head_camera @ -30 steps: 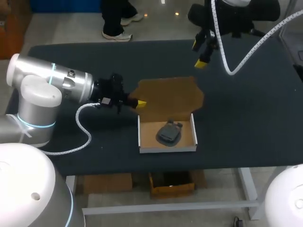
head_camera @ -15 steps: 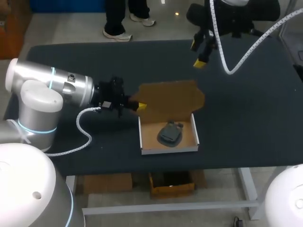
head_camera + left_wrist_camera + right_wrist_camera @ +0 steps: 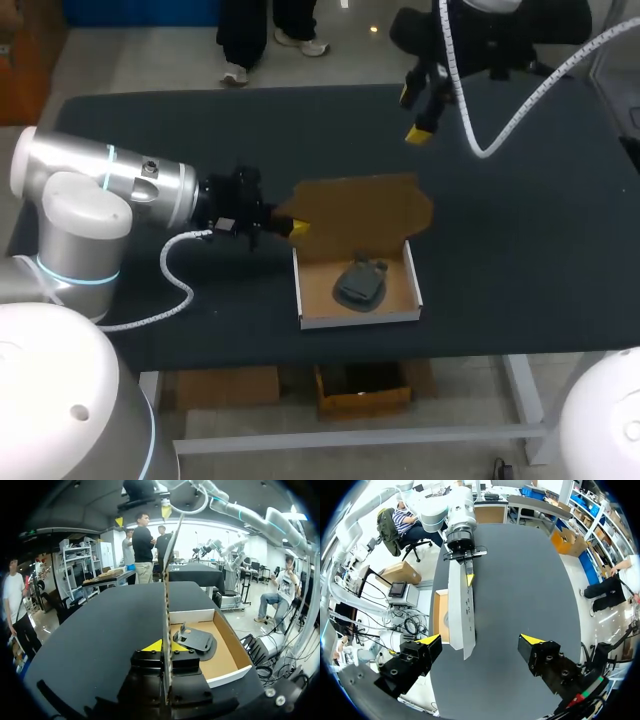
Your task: Assemble the packaging by folding the flat box into shape, placing the metal phone stand inside, and closing the box properly
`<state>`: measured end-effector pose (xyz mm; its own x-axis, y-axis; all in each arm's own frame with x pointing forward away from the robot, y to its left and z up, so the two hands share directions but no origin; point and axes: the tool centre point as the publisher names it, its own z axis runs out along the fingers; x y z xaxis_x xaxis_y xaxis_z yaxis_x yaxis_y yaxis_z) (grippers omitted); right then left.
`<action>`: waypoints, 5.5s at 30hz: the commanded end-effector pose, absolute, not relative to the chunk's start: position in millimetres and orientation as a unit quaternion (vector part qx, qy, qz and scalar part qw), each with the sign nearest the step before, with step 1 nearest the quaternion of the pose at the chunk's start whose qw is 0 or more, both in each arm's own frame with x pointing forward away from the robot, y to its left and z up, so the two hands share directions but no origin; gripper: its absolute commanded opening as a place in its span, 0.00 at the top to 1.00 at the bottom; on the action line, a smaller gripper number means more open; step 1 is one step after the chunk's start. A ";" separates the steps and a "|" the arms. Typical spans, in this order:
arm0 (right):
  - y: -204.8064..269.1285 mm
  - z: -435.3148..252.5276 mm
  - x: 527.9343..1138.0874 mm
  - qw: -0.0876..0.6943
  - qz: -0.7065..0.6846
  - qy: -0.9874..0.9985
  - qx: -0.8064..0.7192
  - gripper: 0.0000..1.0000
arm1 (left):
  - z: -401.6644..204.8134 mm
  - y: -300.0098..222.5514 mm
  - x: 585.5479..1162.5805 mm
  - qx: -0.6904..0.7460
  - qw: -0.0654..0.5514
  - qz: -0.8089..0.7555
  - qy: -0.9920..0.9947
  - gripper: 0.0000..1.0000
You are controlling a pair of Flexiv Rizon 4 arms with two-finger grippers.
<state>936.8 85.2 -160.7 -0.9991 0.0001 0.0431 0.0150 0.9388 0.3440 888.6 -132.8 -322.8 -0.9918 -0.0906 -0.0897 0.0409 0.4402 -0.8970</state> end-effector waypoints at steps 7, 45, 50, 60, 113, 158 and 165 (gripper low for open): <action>99.8 -155.7 940.2 0.026 -0.155 -0.988 -0.014 0.00 | -324.0 -133.0 887.5 -0.015 0.064 -0.530 0.845 1.00; 119.1 -151.1 970.9 -0.003 -0.071 -0.996 -0.049 0.00 | -324.0 -133.0 887.5 -0.015 0.064 -0.530 0.845 1.00; 126.7 -157.8 972.4 -0.006 -0.067 -0.997 -0.038 0.51 | -324.0 -133.0 887.5 -0.015 0.064 -0.530 0.845 1.00; 144.9 -178.7 969.9 0.002 -0.054 -0.998 -0.020 0.62 | -324.0 -133.0 887.5 -0.015 0.064 -0.530 0.845 1.00; 157.4 -229.7 896.5 0.021 -0.005 -0.999 0.024 0.62 | -324.0 -133.0 887.5 -0.015 0.064 -0.530 0.845 1.00; 166.7 -248.5 890.8 0.041 -0.005 -0.998 0.043 0.55 | -324.0 -133.0 887.5 -0.015 0.064 -0.530 0.845 1.00; 167.2 -252.7 891.4 0.048 -0.005 -0.998 0.048 0.54 | -324.0 -133.0 887.5 -0.015 0.064 -0.530 0.845 1.00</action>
